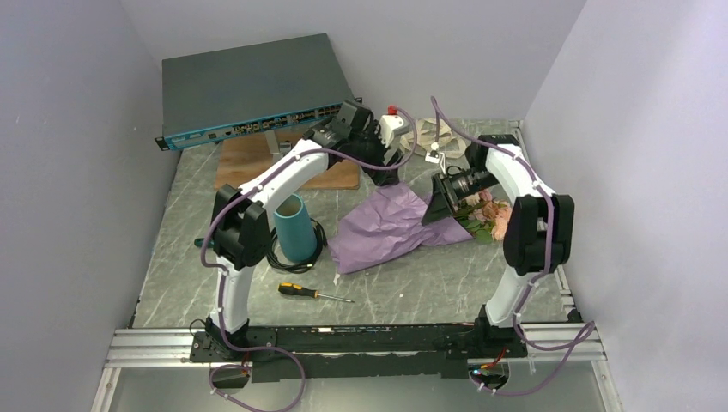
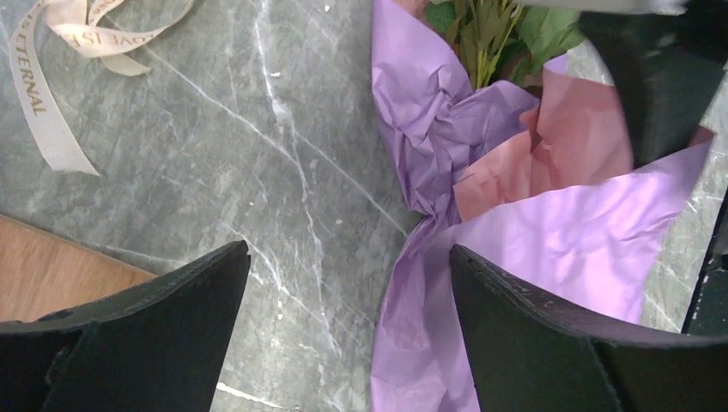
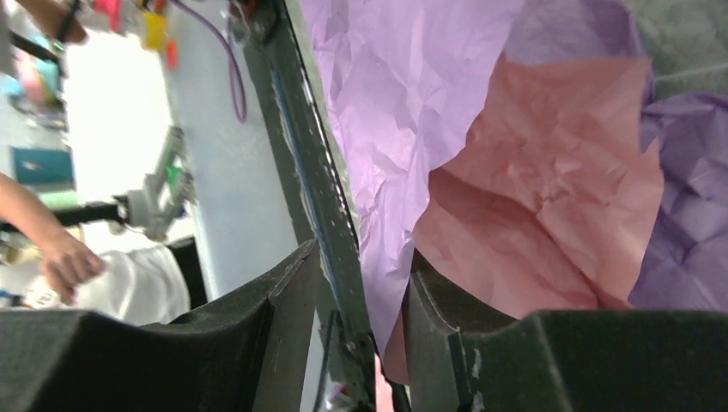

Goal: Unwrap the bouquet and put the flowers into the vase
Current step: Unfold the wrapping paper at the center of the board.

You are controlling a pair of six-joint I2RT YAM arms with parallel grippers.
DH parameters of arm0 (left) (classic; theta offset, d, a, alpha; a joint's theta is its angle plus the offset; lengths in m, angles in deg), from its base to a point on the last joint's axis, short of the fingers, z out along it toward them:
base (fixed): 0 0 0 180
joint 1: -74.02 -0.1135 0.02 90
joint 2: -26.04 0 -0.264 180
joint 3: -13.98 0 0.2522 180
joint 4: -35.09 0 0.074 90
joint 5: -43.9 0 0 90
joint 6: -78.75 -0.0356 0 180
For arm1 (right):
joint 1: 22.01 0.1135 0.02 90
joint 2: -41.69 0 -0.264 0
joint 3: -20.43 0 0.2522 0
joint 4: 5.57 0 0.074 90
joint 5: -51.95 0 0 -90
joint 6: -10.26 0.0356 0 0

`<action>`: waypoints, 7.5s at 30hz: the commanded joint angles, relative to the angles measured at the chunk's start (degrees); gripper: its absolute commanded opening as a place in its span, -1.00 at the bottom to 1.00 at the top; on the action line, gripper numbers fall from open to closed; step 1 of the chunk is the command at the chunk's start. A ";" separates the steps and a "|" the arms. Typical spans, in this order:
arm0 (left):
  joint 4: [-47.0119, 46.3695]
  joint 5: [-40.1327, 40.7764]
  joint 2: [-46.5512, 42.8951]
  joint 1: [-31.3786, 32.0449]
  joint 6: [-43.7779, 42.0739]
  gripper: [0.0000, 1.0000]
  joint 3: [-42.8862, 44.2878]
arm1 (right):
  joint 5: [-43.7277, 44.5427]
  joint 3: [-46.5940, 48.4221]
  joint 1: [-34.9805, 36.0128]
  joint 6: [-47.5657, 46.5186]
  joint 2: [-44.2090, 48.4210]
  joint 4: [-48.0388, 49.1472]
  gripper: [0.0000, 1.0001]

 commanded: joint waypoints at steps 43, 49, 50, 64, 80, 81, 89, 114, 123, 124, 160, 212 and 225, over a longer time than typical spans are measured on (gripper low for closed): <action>-18.02 4.68 -11.69 19.89 -27.21 0.70 -42.53 | 13.62 -3.27 -4.00 9.94 6.70 15.98 0.22; -16.81 4.89 -11.15 19.89 -31.52 0.74 -44.61 | 24.58 -6.93 -0.86 10.06 4.37 21.74 0.13; -16.50 5.24 -11.01 19.91 -32.05 0.75 -44.71 | 25.36 -7.06 -0.83 10.22 3.73 22.02 0.13; -19.25 11.56 -5.92 16.02 -35.14 0.77 -43.12 | 33.30 -7.59 -0.66 13.96 -4.06 31.32 0.05; -25.78 13.00 -3.09 11.98 -39.17 0.88 -37.54 | 32.97 3.34 -6.79 14.94 -9.13 28.24 0.11; -24.98 11.48 -3.78 11.98 -39.52 0.89 -37.71 | 31.88 3.18 -6.75 14.68 -8.45 27.46 0.14; -21.62 5.68 -9.04 11.80 -40.47 0.91 -41.46 | 26.79 1.52 -6.81 13.67 -1.98 21.98 0.26; -21.24 -5.43 -27.42 12.77 -41.71 0.50 -52.40 | 39.39 -14.71 -9.97 11.70 -0.66 29.18 -0.39; -22.83 -8.19 -24.35 15.81 -39.16 -0.19 -49.80 | 37.51 -18.89 -9.97 11.32 1.90 29.90 0.06; -22.96 -8.04 -23.61 16.35 -39.40 -0.21 -49.28 | 37.22 -19.38 -9.97 11.46 2.48 30.19 0.11; 6.73 -2.54 -6.80 21.11 -55.16 0.59 -36.47 | 36.88 -16.89 -11.11 15.01 0.36 29.59 0.14; 4.55 -4.73 -9.85 18.58 -44.69 0.67 -40.20 | 25.77 -22.43 2.04 0.80 23.72 59.12 -1.00; 4.75 -5.09 -9.81 19.28 -43.75 0.66 -40.53 | 28.52 -0.82 3.33 19.91 2.96 76.58 -1.00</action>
